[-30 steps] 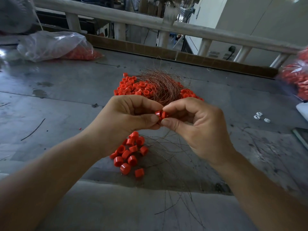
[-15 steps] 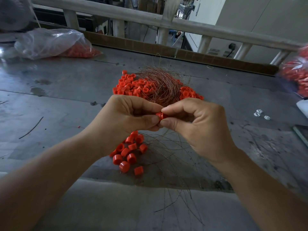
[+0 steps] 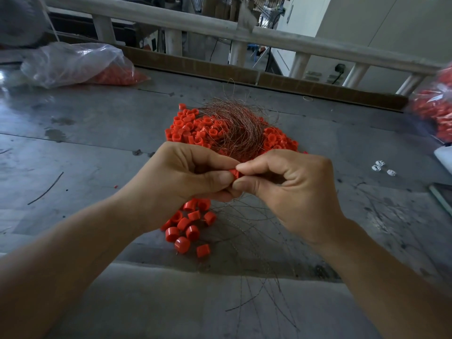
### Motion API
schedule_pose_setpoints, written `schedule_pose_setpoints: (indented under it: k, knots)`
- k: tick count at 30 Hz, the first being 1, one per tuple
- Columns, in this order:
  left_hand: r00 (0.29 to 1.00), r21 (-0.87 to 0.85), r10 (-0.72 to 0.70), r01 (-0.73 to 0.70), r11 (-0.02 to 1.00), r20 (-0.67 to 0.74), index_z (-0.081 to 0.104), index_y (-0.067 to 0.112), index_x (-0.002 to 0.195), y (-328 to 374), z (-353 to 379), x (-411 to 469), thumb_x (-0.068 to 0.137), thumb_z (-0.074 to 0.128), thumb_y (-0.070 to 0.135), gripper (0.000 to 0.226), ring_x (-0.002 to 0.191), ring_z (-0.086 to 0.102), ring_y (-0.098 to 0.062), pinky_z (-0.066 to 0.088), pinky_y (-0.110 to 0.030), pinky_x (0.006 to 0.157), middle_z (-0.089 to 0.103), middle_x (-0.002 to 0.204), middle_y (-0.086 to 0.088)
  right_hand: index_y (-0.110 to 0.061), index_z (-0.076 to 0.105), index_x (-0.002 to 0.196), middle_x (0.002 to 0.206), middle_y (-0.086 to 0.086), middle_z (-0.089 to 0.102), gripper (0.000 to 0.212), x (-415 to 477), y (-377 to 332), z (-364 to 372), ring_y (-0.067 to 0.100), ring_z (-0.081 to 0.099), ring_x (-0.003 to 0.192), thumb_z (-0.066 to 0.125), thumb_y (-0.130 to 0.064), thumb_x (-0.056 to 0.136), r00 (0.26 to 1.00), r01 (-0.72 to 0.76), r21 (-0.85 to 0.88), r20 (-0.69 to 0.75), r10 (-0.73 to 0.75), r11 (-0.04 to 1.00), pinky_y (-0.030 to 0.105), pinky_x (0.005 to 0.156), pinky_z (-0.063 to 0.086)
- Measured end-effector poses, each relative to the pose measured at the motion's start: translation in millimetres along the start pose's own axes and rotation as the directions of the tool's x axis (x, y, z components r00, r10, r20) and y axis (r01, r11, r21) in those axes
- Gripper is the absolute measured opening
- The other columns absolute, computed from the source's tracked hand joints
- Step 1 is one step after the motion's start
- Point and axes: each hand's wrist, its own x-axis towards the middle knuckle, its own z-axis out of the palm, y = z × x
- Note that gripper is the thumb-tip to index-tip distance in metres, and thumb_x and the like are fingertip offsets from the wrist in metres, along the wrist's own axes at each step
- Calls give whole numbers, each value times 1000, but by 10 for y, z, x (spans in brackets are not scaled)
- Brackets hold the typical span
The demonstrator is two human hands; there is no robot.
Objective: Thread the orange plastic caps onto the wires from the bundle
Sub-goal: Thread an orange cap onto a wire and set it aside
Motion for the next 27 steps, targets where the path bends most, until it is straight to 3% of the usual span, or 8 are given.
schedule_pose_setpoints:
  k: [6, 12, 17, 19, 23, 27]
  knots:
    - [1000, 56, 31, -30, 998, -7, 74, 20, 85, -11, -2, 9, 59, 65, 18, 27, 69, 70, -12, 53, -16, 60, 73, 74, -3, 0, 71, 78, 73, 3, 69, 18, 3, 0, 24, 9, 63, 76, 74, -12, 64, 999, 47, -37, 1, -47, 998, 18, 65, 53]
    - [999, 22, 28, -28, 999, 19, 76, 22, 82, 0, -43, 23, 59, 75, 18, 23, 69, 71, -15, 54, -18, 59, 73, 74, -6, -1, 70, 85, 81, -5, 63, 23, 30, 39, -13, 8, 65, 79, 72, -13, 66, 998, -19, 100, 57, 14, 995, 15, 68, 53]
    - [998, 49, -4, 0, 999, 64, 72, 26, 94, -8, -73, 15, 57, 78, 17, 38, 71, 71, -22, 55, -22, 60, 72, 78, -12, -9, 69, 82, 72, -6, 64, 19, 26, 20, -7, 9, 64, 70, 74, -15, 65, 986, -136, 188, 126, 114, 973, 18, 63, 52]
    - [994, 54, -24, 19, 998, 104, 70, 29, 98, 21, -91, 11, 58, 78, 17, 43, 71, 70, -21, 55, -22, 60, 72, 79, -11, -13, 68, 90, 76, -7, 63, 27, 36, 12, -19, 7, 62, 73, 73, -20, 65, 974, -176, 184, 172, 145, 967, 15, 66, 50]
    - [984, 34, -65, 60, 998, 169, 57, 22, 115, 38, -114, -3, 64, 67, 10, 54, 70, 70, -22, 55, -24, 61, 71, 79, -14, -12, 68, 101, 84, -6, 55, 31, 51, -6, -42, 9, 55, 78, 67, -22, 72, 937, -136, 127, 338, 86, 983, 16, 69, 47]
    - [978, -24, -47, 52, 998, 203, 46, 21, 125, 41, -106, -18, 68, 72, 25, 63, 77, 70, -21, 55, -23, 65, 71, 85, -14, -7, 68, 90, 81, -9, 49, 18, 41, -8, -15, 0, 49, 74, 63, -20, 78, 952, -71, 63, 303, 48, 995, 11, 68, 41]
